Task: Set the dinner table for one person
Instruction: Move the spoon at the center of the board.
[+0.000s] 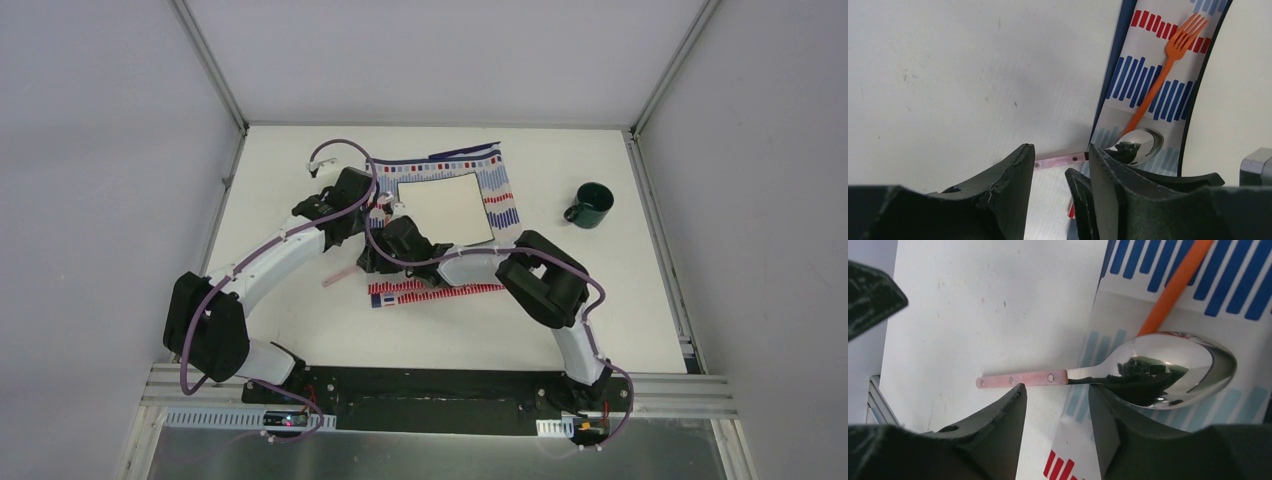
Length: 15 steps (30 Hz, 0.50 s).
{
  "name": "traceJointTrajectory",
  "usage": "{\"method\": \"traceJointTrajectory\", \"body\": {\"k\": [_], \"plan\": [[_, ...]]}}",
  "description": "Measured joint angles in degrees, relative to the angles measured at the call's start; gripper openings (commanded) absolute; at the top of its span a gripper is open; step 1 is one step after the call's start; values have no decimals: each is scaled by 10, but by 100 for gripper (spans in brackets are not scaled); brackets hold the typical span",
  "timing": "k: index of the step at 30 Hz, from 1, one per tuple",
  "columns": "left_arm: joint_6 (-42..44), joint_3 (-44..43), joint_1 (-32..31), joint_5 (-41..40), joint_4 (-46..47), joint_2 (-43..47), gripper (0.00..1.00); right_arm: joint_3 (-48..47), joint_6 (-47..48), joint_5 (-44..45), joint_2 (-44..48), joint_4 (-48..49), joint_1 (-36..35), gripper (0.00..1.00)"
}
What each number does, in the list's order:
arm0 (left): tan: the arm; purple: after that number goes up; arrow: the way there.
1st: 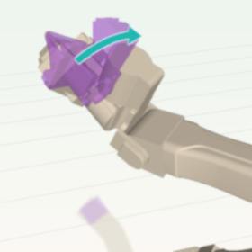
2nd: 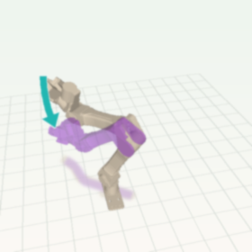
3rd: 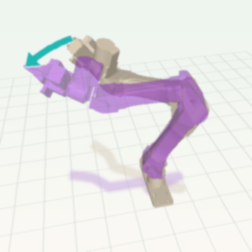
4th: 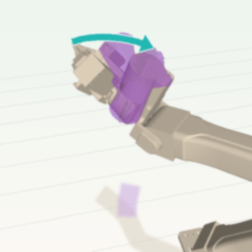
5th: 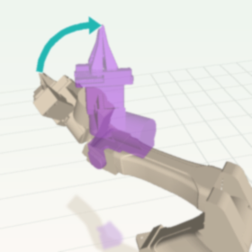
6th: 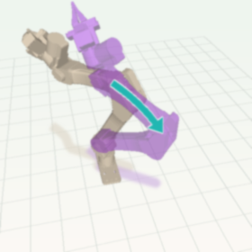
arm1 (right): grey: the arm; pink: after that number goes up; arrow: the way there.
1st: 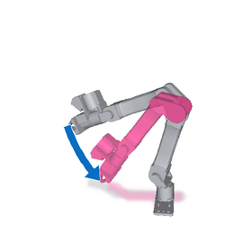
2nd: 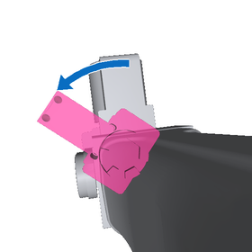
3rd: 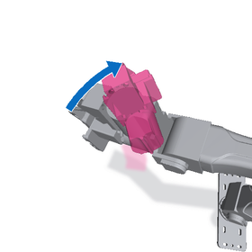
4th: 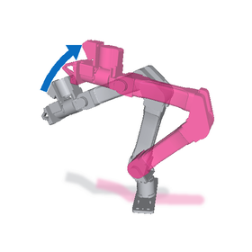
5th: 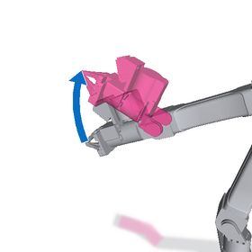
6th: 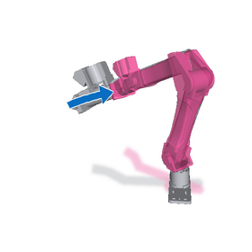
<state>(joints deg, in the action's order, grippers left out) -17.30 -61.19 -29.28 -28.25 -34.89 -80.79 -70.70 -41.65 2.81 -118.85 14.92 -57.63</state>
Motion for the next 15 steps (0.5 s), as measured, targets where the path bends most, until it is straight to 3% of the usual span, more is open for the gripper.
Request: {"method": "traceJointTrajectory", "body": {"k": [15], "plan": [[0,3,0,-3,2,1,46,-87,11,8,-55,-25,0,52]]}}
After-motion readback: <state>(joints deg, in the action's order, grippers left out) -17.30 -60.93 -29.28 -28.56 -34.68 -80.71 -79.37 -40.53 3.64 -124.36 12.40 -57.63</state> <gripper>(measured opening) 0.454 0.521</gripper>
